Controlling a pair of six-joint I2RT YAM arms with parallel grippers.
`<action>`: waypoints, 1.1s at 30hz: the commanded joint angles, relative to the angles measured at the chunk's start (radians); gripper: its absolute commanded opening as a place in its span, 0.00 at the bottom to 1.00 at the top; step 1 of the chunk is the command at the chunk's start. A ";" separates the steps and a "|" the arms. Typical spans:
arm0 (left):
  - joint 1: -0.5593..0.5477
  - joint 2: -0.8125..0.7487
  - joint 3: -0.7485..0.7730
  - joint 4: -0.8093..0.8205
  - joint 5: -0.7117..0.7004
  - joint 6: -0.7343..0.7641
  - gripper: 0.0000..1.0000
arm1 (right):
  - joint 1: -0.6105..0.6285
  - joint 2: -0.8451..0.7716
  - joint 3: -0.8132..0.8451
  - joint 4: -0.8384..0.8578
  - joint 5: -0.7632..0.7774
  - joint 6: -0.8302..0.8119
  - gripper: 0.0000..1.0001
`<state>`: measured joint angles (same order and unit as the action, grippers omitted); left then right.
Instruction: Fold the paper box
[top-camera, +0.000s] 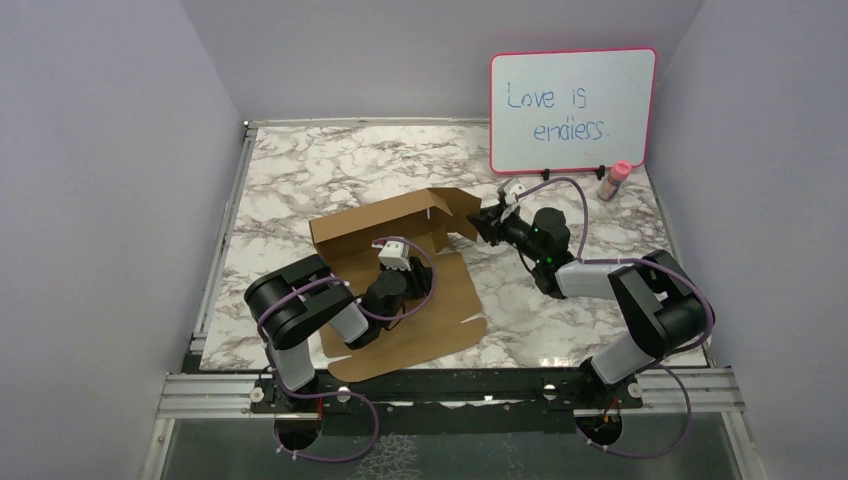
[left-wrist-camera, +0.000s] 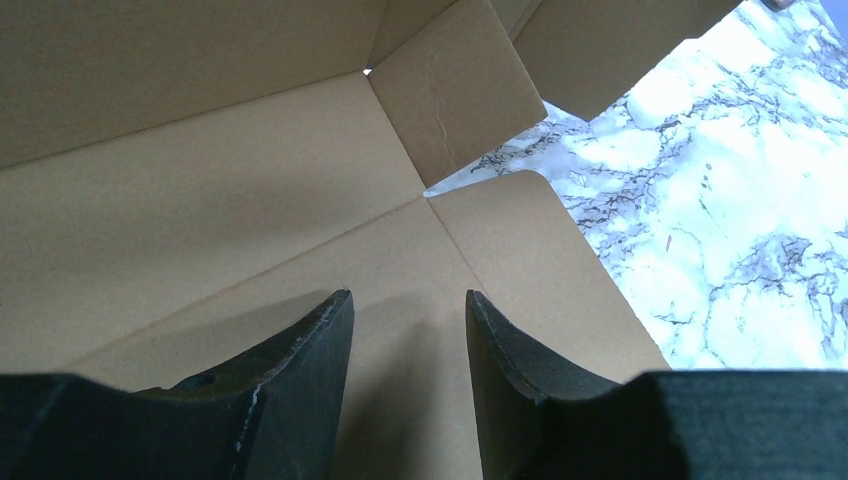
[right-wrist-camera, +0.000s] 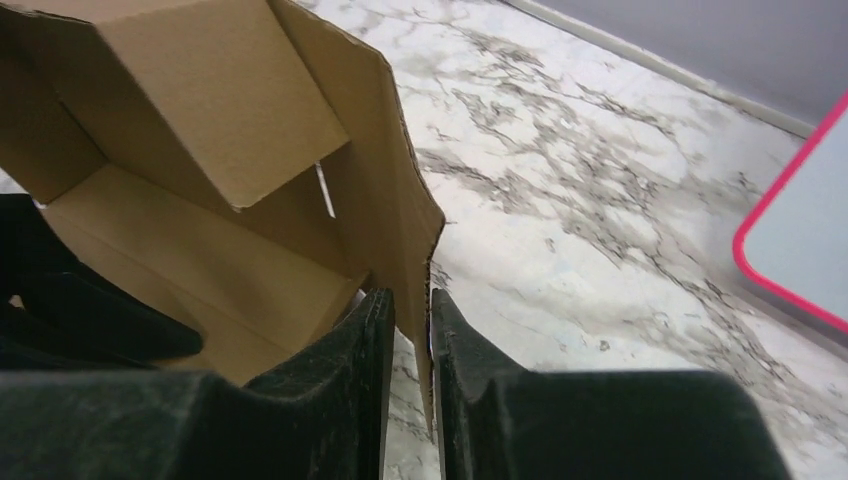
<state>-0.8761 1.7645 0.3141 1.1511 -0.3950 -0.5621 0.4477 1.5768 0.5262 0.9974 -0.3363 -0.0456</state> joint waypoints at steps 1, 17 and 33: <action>0.009 0.038 0.008 -0.039 0.025 -0.018 0.47 | -0.001 -0.001 0.035 -0.034 -0.125 0.034 0.20; 0.009 0.102 0.059 -0.040 -0.003 -0.059 0.47 | 0.186 -0.176 -0.031 -0.265 0.302 0.133 0.04; 0.009 0.135 0.101 -0.035 -0.008 -0.068 0.47 | 0.339 -0.143 -0.123 -0.173 0.483 0.270 0.11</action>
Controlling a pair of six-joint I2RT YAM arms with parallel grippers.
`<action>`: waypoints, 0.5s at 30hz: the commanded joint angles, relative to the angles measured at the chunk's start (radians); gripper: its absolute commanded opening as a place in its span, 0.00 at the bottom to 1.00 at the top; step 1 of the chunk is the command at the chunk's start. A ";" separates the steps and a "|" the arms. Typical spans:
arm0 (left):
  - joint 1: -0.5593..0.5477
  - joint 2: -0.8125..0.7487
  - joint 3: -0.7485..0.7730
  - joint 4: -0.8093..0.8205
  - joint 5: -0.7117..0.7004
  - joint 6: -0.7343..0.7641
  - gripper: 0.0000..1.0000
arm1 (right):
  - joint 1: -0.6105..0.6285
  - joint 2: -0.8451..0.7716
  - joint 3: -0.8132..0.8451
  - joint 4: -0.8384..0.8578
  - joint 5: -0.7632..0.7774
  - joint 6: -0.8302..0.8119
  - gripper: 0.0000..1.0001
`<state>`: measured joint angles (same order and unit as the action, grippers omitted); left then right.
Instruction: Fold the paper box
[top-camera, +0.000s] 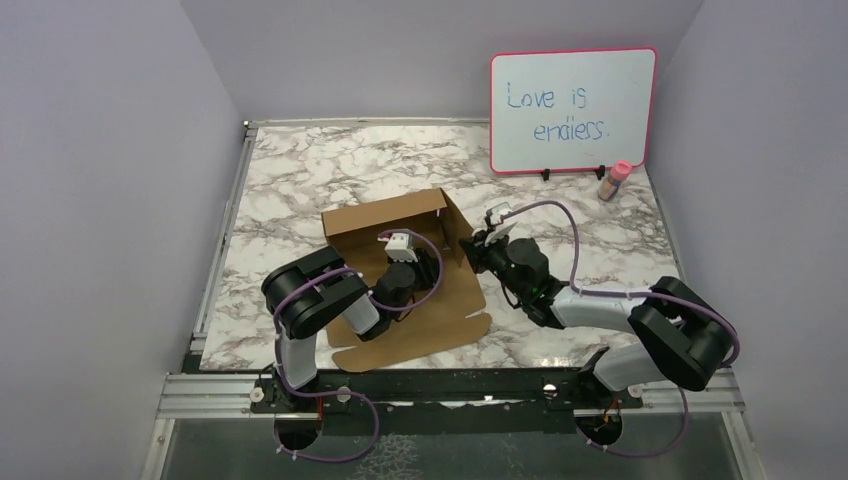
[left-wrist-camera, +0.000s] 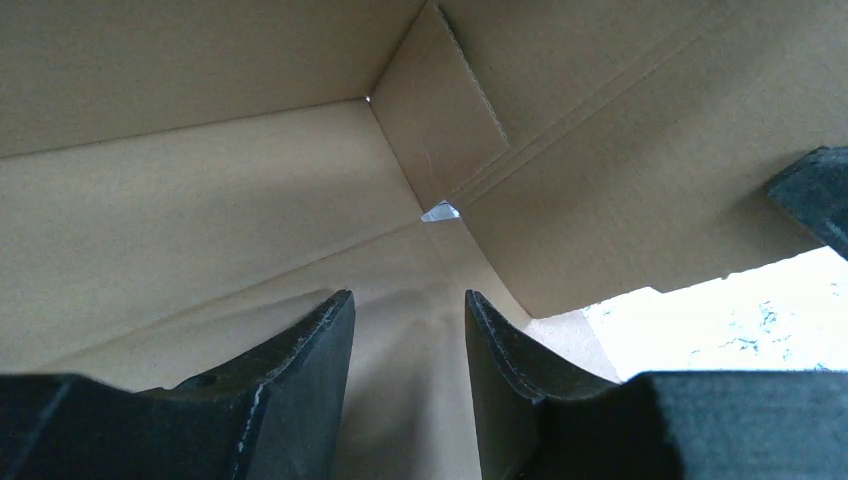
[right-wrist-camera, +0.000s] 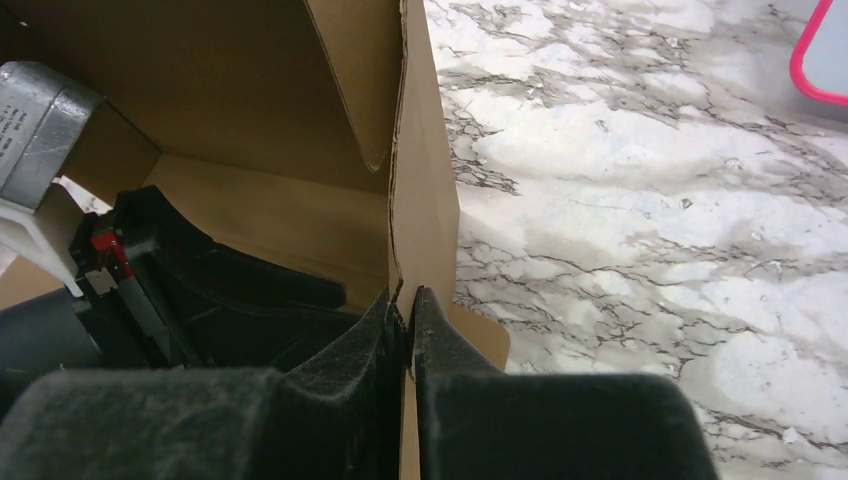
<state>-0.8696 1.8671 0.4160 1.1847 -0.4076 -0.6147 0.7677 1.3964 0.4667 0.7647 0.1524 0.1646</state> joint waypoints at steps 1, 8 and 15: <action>0.003 0.031 -0.006 -0.065 0.004 -0.016 0.47 | 0.019 0.044 -0.077 0.087 -0.012 0.062 0.11; 0.002 -0.015 -0.033 -0.053 0.018 -0.011 0.48 | 0.020 0.075 -0.110 0.168 -0.014 0.046 0.13; 0.002 -0.142 -0.098 -0.057 0.093 -0.024 0.61 | 0.018 0.067 -0.109 0.159 0.002 0.028 0.14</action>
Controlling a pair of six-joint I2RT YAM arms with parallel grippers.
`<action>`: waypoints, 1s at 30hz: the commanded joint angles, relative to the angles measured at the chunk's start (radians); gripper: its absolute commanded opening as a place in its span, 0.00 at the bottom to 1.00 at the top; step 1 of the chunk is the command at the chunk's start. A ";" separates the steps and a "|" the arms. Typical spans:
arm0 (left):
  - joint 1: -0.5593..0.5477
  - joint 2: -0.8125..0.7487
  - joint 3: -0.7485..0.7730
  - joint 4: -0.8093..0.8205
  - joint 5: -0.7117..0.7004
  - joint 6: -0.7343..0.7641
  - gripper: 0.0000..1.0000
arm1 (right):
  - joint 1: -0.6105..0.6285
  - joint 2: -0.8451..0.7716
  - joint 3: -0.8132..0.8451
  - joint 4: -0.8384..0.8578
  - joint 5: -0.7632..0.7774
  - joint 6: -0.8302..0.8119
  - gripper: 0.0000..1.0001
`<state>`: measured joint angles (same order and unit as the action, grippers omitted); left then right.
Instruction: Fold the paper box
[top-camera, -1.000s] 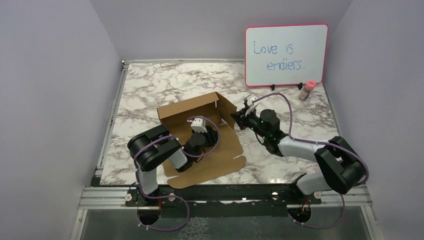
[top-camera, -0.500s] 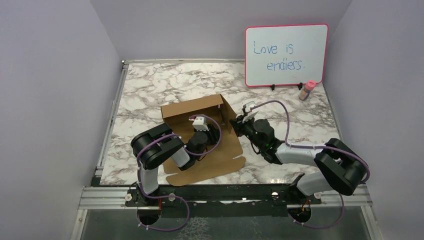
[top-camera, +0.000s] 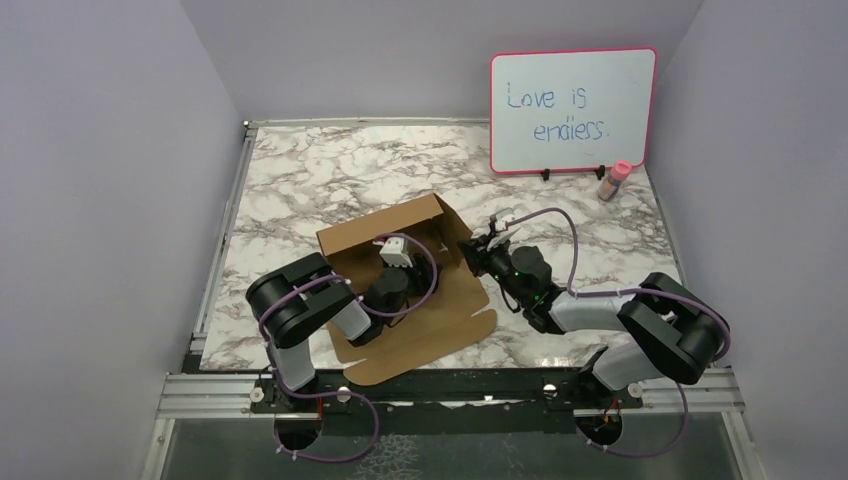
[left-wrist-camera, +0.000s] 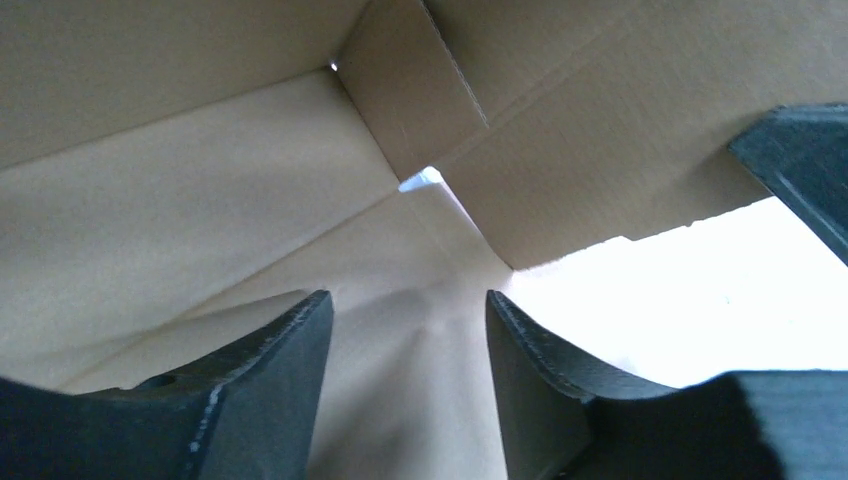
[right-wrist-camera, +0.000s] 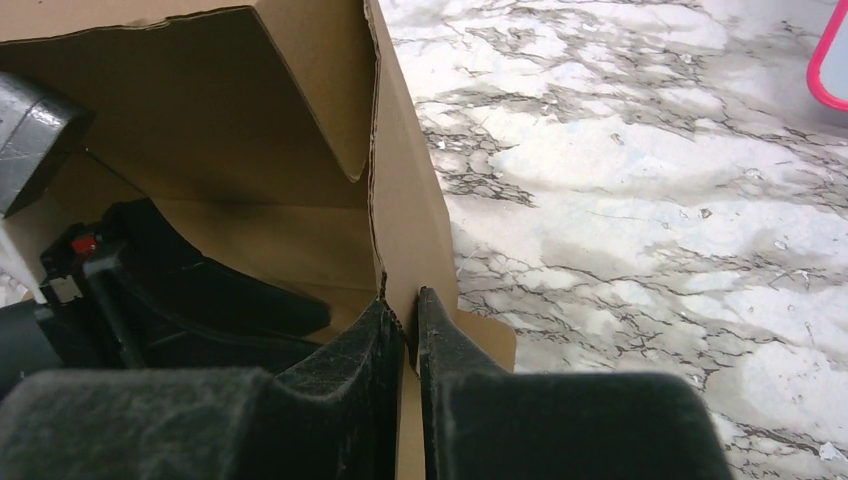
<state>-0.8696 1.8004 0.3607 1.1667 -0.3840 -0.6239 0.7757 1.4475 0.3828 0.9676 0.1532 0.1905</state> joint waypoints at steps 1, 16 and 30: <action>0.002 -0.098 -0.049 -0.047 0.088 -0.014 0.62 | 0.010 0.015 -0.025 -0.045 0.003 0.001 0.14; -0.026 -0.578 -0.099 -0.386 0.296 0.034 0.70 | 0.010 0.033 -0.021 -0.037 0.000 -0.006 0.16; -0.032 -0.803 0.385 -1.147 0.193 0.277 0.75 | 0.011 0.050 -0.019 -0.020 -0.004 -0.014 0.18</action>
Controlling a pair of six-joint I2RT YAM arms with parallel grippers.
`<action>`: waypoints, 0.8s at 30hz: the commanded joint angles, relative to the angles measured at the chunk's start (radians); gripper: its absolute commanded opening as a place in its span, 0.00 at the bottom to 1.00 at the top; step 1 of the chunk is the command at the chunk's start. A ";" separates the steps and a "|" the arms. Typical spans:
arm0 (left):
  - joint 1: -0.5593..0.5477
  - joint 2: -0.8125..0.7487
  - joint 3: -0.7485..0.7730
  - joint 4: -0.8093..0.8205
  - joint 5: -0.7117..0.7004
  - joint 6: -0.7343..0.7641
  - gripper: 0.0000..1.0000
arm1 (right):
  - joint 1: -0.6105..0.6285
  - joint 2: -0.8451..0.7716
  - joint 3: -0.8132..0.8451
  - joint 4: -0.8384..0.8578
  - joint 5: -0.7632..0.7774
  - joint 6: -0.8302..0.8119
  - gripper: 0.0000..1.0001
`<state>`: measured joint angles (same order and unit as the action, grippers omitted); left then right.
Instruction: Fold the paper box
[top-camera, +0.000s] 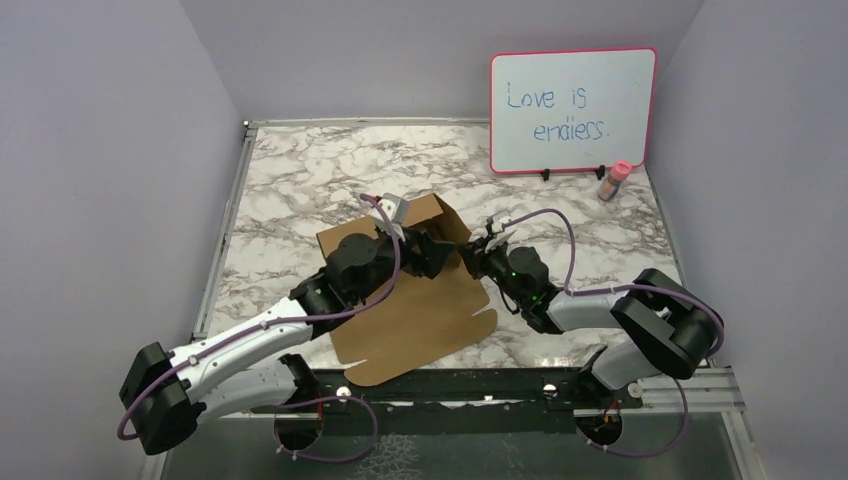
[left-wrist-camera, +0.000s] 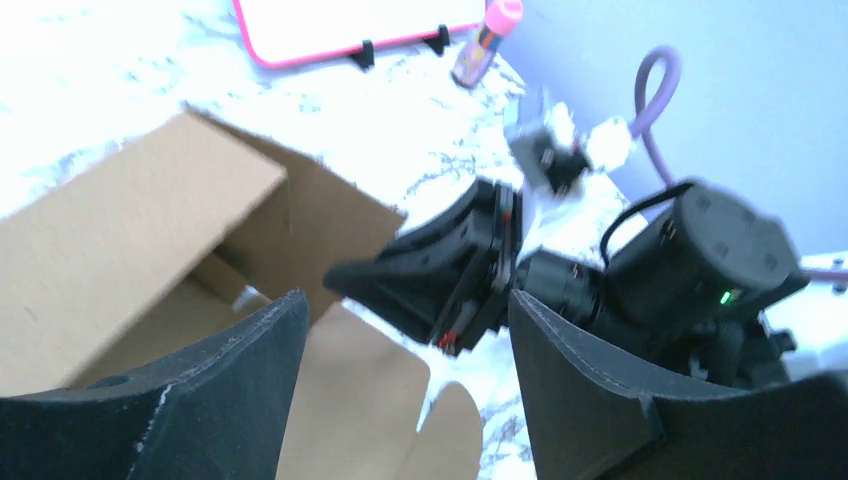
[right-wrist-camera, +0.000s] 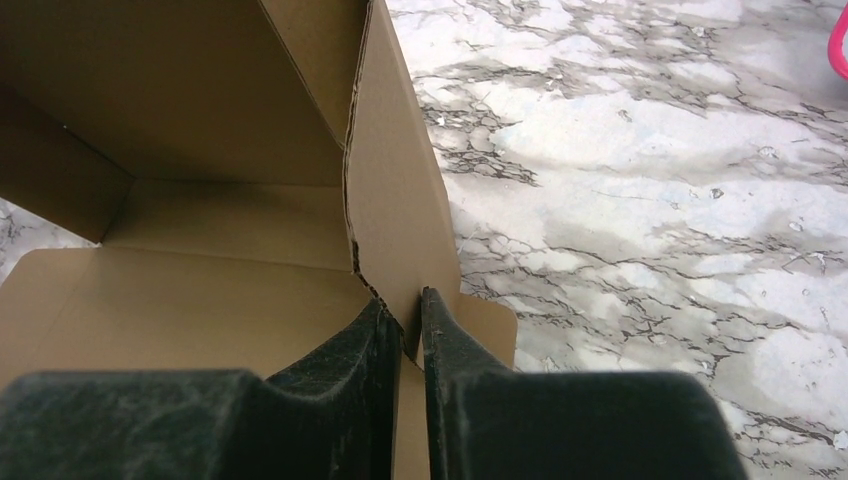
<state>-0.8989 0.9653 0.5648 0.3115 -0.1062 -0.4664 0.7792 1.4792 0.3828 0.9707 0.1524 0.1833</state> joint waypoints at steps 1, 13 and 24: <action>0.004 0.050 0.213 -0.307 -0.096 0.137 0.75 | 0.008 0.017 -0.020 -0.023 -0.005 -0.008 0.18; 0.217 0.284 0.499 -0.493 -0.085 0.215 0.80 | 0.008 0.021 -0.032 0.005 -0.003 -0.018 0.19; 0.313 0.402 0.534 -0.470 0.073 0.215 0.79 | 0.008 0.032 -0.041 0.040 -0.010 -0.027 0.21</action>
<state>-0.6006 1.3487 1.0603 -0.1661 -0.1020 -0.2668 0.7792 1.4948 0.3511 0.9710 0.1490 0.1707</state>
